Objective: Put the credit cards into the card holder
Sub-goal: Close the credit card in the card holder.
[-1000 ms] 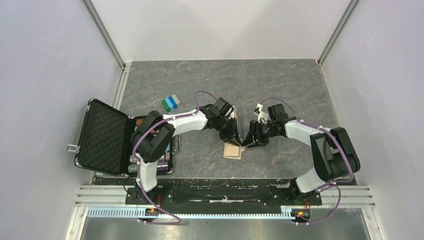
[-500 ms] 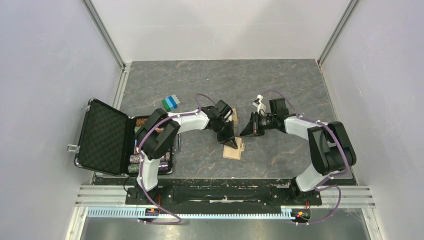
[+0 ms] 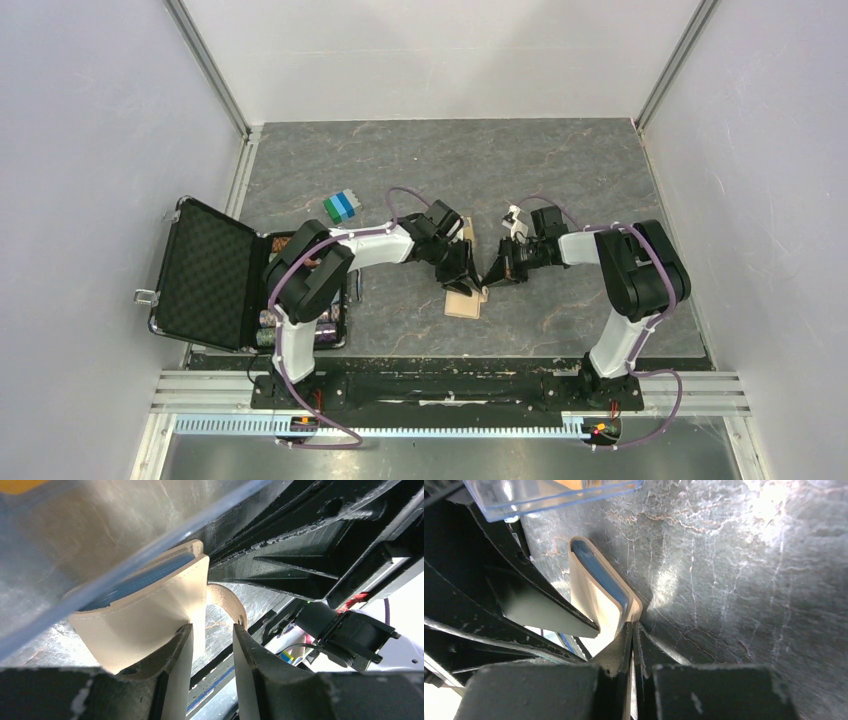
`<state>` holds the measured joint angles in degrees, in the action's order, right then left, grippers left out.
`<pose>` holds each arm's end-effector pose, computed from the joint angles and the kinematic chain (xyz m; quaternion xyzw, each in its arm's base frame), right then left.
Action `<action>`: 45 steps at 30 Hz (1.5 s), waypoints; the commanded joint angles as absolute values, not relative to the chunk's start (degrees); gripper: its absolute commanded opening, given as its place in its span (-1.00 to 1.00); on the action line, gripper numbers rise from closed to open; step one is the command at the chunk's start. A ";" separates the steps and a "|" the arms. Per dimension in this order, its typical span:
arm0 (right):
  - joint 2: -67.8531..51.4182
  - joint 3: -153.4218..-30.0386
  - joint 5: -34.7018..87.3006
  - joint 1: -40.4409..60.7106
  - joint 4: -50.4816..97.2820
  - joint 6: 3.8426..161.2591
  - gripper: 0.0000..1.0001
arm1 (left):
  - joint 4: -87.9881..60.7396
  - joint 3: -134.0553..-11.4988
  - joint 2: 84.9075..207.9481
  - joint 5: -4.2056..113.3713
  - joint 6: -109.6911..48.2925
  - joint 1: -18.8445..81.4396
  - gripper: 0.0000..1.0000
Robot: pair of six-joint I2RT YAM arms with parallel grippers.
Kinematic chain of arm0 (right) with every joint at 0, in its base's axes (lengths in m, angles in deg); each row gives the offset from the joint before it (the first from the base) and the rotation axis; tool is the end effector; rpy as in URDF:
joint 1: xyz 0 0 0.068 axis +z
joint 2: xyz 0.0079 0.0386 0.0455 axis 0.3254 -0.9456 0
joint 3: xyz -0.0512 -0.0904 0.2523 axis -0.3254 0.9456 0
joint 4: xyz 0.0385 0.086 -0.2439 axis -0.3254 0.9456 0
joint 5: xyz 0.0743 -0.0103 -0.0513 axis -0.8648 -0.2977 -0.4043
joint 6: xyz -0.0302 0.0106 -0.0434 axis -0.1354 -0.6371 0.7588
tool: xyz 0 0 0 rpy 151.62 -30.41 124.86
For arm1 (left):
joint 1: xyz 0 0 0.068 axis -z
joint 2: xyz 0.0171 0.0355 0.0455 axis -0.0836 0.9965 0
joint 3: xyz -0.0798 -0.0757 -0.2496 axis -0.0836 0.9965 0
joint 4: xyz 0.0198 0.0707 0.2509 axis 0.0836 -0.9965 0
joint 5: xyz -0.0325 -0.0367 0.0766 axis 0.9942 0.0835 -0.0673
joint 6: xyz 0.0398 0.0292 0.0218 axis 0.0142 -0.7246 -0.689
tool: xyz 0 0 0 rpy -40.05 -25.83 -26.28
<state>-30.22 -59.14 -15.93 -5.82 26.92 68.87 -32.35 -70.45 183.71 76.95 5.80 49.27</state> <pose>0.2823 0.0940 0.1011 -0.0376 0.8880 0.4521 0.0751 0.2695 -0.2898 0.1442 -0.0402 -0.9322 0.3596 0.0086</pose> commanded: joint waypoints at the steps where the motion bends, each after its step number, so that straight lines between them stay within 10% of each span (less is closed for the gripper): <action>1: -30.50 -60.12 -12.97 -5.71 29.28 73.03 -0.99 | -27.44 -69.38 179.92 75.73 9.31 49.09 -0.16; 17: -30.48 -61.35 -12.99 -5.72 30.31 73.15 -0.99 | -27.13 -68.64 177.00 73.41 9.83 49.09 -0.26; 30: -24.37 -65.40 -14.22 -5.66 30.86 72.44 -1.00 | -41.30 -73.27 183.29 66.42 4.70 49.09 -0.85; 45: -30.86 -63.10 -5.06 -0.54 31.52 72.72 -1.00 | -37.48 -73.29 180.13 69.72 4.68 49.34 -0.27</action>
<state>-29.79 -63.86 -12.39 -0.82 30.14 71.13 -39.67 -73.21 183.64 69.54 6.54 49.29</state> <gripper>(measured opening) 0.004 0.304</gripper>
